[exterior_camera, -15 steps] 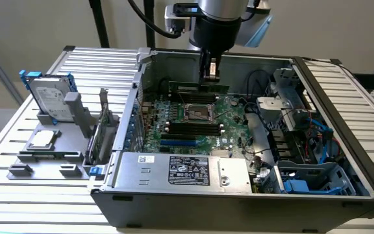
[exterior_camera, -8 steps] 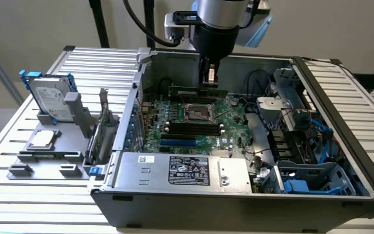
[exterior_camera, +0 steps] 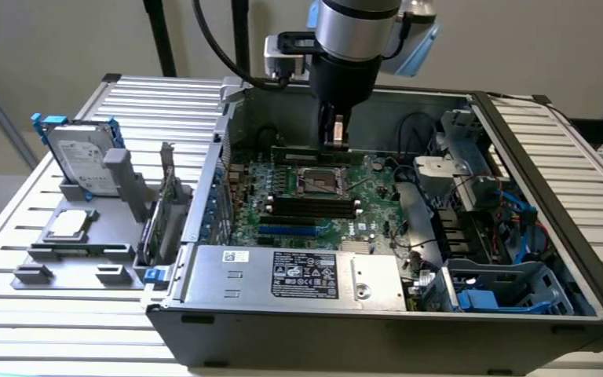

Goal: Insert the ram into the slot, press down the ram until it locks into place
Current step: 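Insert the ram into the slot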

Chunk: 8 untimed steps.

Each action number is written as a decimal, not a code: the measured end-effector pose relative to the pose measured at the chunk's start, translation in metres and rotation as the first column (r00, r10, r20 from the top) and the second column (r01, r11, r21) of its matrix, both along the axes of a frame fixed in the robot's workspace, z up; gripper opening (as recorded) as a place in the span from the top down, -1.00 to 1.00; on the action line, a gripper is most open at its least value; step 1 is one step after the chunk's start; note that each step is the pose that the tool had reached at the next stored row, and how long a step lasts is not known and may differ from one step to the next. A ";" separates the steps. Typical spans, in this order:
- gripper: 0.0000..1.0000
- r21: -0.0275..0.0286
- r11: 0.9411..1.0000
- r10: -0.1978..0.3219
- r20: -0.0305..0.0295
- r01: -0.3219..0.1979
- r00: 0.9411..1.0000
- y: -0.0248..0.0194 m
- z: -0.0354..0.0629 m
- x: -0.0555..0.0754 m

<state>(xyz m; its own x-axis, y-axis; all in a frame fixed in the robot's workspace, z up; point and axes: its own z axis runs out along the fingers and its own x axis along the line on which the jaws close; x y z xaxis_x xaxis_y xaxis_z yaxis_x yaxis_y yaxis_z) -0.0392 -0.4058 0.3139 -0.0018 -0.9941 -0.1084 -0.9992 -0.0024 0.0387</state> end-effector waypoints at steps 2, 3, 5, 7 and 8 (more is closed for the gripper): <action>0.73 -0.001 1.000 0.000 0.000 0.000 1.000 0.0000 -0.0036 0.000; 0.73 -0.002 1.000 0.000 0.000 0.000 1.000 -0.0001 -0.0055 0.000; 0.73 -0.004 1.000 0.000 0.000 0.000 1.000 -0.0003 -0.0090 0.000; 0.73 -0.007 1.000 0.000 0.000 0.000 1.000 -0.0009 -0.0119 0.000; 0.73 -0.009 1.000 0.000 0.000 0.000 1.000 -0.0014 -0.0131 0.000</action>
<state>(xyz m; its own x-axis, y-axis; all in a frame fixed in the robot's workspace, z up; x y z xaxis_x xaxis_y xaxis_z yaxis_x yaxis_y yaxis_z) -0.0394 -0.4072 0.3008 -0.0022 -0.9950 -0.0999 -0.9992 -0.0017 0.0387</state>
